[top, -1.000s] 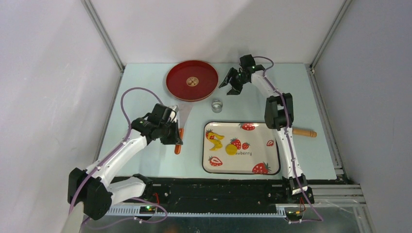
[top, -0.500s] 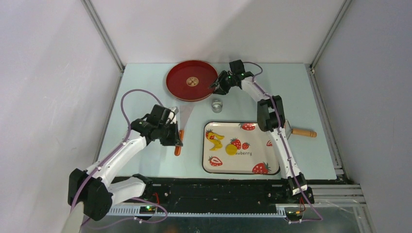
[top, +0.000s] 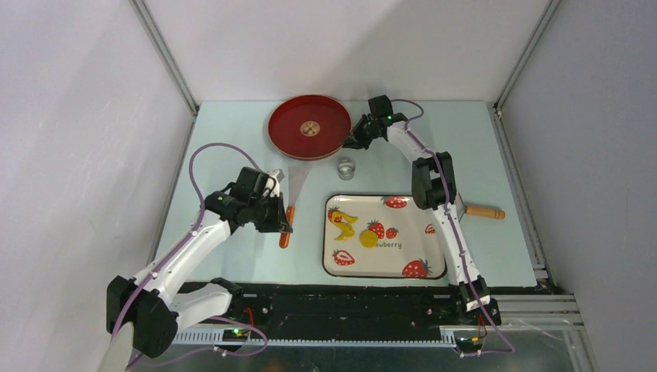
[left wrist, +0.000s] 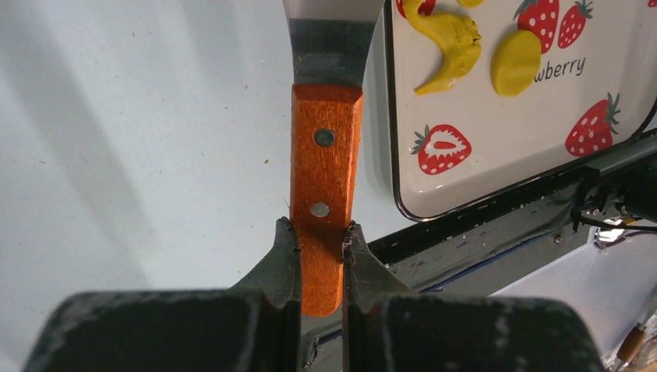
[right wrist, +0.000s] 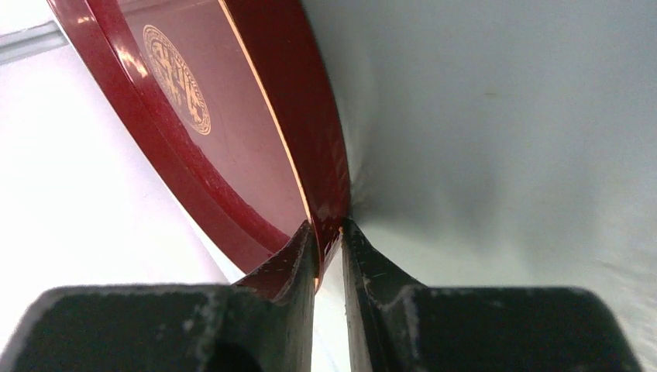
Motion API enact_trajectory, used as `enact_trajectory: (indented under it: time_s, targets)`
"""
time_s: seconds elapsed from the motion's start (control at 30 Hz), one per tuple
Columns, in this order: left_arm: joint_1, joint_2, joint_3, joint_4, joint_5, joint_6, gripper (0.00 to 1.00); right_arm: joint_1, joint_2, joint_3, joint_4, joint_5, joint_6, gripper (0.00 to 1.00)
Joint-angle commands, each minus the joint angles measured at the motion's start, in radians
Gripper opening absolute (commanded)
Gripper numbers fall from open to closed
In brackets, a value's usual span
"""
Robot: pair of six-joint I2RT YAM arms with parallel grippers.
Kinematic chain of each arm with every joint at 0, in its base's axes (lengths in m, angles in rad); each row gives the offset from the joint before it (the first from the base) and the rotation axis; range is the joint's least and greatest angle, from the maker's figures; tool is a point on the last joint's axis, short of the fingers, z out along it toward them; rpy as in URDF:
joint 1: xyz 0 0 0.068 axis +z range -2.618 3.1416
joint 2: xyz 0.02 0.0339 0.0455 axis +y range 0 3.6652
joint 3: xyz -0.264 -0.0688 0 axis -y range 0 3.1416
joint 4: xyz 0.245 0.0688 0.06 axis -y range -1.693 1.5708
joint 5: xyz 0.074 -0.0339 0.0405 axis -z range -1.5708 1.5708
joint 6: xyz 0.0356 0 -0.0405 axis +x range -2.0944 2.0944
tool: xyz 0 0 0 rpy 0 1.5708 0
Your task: Roll out the dumpling wrappers from the dough
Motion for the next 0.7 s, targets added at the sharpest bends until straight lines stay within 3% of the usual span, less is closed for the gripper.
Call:
enact_trajectory:
  time_s: [0.0, 0.23, 0.67]
  targets:
    - [0.007, -0.035, 0.029, 0.034, 0.043, 0.014, 0.00, -0.076, -0.105, -0.078, -0.067, 0.058, -0.048, 0.17]
    - [0.008, -0.057, 0.022, 0.034, 0.058, -0.002, 0.00, -0.170, -0.230, -0.233, -0.103, 0.066, -0.136, 0.13]
    - [-0.002, -0.115, -0.022, 0.034, 0.071, -0.050, 0.00, -0.372, -0.639, -0.784, -0.071, 0.073, -0.275, 0.13]
